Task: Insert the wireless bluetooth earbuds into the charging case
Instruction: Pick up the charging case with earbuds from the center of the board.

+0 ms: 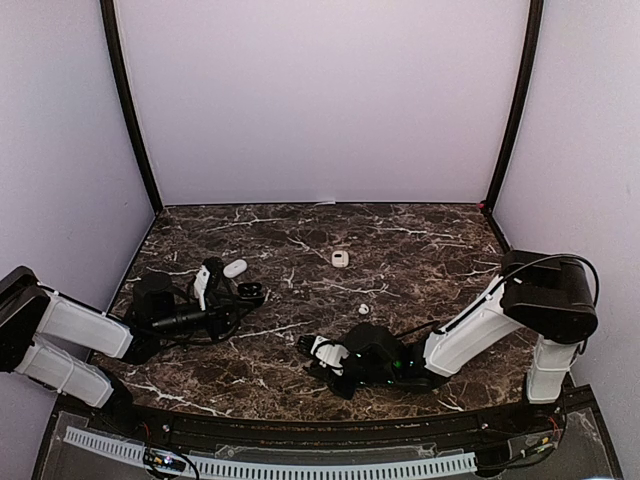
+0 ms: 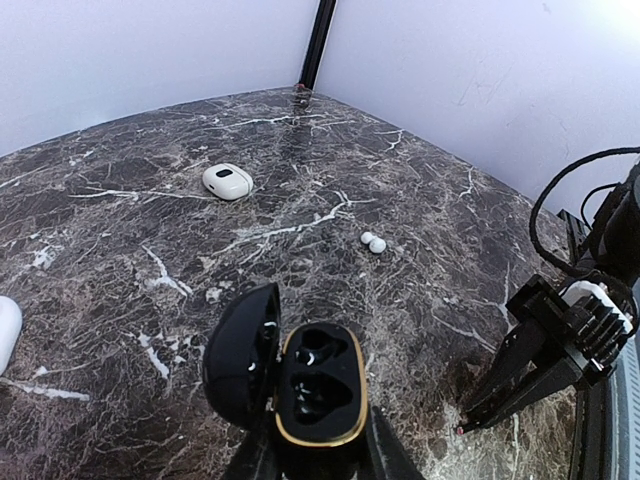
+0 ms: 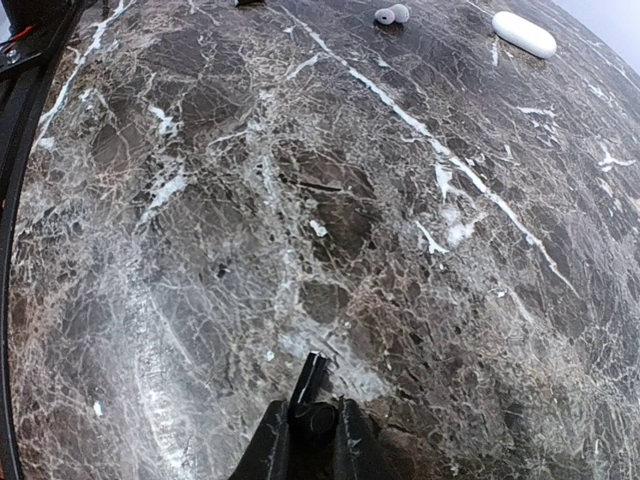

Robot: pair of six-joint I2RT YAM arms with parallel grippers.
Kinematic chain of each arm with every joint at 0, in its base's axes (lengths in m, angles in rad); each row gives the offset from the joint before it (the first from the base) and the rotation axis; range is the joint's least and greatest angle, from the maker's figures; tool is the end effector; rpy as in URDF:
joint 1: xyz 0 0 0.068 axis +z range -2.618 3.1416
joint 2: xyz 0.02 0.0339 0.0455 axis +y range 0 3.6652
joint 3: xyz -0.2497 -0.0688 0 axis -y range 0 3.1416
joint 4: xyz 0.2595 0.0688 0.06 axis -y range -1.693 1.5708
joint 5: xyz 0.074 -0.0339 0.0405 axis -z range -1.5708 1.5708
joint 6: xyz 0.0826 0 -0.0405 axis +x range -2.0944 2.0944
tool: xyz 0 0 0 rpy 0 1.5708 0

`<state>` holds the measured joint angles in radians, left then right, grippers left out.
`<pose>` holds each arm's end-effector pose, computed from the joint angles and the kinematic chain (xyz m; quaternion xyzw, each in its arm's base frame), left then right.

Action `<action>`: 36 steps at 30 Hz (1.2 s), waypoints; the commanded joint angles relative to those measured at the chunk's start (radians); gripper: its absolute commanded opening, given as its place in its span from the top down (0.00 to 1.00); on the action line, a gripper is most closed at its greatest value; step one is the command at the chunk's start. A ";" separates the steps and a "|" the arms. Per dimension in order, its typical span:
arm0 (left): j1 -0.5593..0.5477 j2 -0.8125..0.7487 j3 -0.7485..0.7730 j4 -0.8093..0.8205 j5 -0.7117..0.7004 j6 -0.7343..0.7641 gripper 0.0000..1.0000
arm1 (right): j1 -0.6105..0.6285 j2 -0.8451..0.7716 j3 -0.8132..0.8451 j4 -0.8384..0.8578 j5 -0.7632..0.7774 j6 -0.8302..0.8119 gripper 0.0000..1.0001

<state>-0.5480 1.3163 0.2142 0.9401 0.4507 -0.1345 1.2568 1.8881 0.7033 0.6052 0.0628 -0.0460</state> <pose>0.2154 -0.1736 0.1268 0.2941 0.6972 -0.3717 0.5378 0.1229 0.3618 0.0472 -0.5212 0.7083 0.2478 0.4066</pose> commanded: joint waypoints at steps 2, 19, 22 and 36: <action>-0.006 -0.008 0.024 0.006 -0.004 0.015 0.84 | 0.004 0.011 0.004 -0.003 0.003 -0.002 0.89; -0.016 -0.009 0.025 0.005 -0.001 0.027 0.84 | 0.003 -0.075 -0.036 0.012 0.003 0.025 0.94; -0.019 -0.008 0.026 0.006 -0.001 0.031 0.84 | -0.001 -0.094 -0.048 0.016 0.000 0.038 0.95; -0.128 0.035 0.002 0.106 0.013 0.180 0.85 | -0.086 -0.262 -0.088 -0.059 -0.181 0.177 0.95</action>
<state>-0.6231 1.3308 0.2146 0.9638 0.4526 -0.0551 1.1992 1.6878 0.6022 0.5777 -0.0204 0.0532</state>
